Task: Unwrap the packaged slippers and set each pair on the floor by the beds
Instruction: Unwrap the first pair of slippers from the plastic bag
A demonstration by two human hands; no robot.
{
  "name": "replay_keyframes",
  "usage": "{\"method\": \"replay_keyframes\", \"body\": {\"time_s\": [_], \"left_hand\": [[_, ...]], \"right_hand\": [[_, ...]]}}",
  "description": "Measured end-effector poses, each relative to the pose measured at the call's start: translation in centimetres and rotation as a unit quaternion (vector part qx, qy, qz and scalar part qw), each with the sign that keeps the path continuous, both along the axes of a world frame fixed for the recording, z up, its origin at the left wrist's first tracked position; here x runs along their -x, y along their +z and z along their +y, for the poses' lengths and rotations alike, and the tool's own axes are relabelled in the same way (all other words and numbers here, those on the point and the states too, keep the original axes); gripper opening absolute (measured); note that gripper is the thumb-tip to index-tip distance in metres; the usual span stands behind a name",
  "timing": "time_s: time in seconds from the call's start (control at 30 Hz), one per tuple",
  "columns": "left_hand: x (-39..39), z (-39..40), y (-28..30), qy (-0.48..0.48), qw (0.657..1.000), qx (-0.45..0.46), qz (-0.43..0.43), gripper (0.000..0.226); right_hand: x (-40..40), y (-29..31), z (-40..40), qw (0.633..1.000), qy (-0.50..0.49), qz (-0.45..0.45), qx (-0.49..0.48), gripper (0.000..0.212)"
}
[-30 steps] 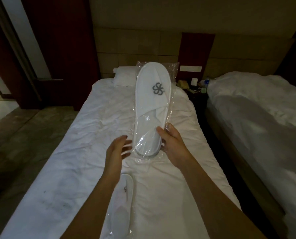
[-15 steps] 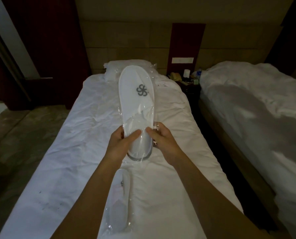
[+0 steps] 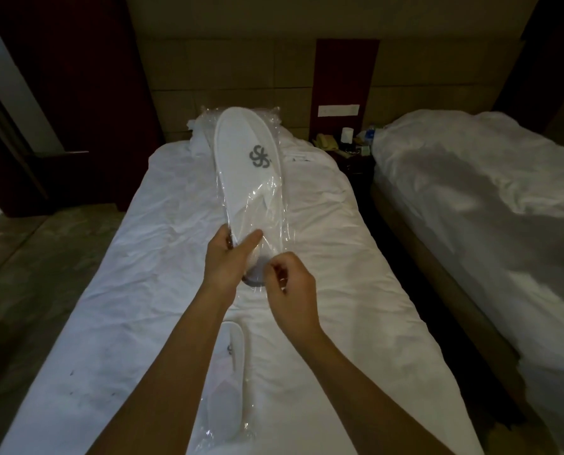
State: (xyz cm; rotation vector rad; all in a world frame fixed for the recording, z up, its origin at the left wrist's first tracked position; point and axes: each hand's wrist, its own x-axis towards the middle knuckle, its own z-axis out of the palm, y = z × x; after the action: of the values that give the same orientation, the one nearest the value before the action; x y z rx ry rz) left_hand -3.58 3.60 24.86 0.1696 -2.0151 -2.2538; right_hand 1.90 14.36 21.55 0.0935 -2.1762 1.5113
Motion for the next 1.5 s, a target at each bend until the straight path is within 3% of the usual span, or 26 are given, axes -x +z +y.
{"method": "replay_keyframes", "body": {"time_s": [0.33,0.6,0.7,0.83,0.93,1.0,1.27,1.4,1.5], "left_hand": [[-0.2,0.0,-0.8,-0.003,1.0,-0.012,0.008,0.026],[-0.2,0.2,-0.7,-0.023,0.999,-0.022,0.015,0.025],[-0.2,0.2,-0.7,-0.024,0.999,-0.021,0.012,0.027],[0.0,-0.2,-0.5,-0.027,0.999,-0.047,0.0,0.04],[0.0,-0.4,-0.8,-0.021,0.998,-0.057,0.0,0.039],[0.1,-0.6,-1.3,-0.019,0.998,-0.06,-0.012,0.039],[-0.3,-0.7,-2.4,-0.057,0.995,-0.076,-0.02,0.05],[-0.4,-0.1,-2.4,-0.071,0.996,-0.063,-0.004,0.05],[-1.0,1.2,-2.4,-0.012,0.999,-0.043,-0.021,0.054]], "right_hand": [[-0.6,-3.4,0.2,0.988,0.064,-0.134,0.043,0.011],[-0.7,-2.6,0.8,0.907,0.122,-0.255,0.313,0.017],[-0.6,-2.3,0.8,0.881,0.131,-0.263,0.37,0.022],[-0.4,-2.5,1.0,0.862,0.141,-0.252,0.417,0.007],[-0.6,-2.6,1.1,0.851,0.161,-0.243,0.438,0.019],[-0.7,-2.5,0.9,0.851,0.179,-0.229,0.438,0.029],[-0.4,-2.2,0.7,0.851,0.172,-0.209,0.45,0.036],[0.0,-2.4,0.8,0.85,0.157,-0.213,0.456,0.031],[0.2,-3.2,1.0,0.855,0.151,-0.201,0.453,0.024]]}}
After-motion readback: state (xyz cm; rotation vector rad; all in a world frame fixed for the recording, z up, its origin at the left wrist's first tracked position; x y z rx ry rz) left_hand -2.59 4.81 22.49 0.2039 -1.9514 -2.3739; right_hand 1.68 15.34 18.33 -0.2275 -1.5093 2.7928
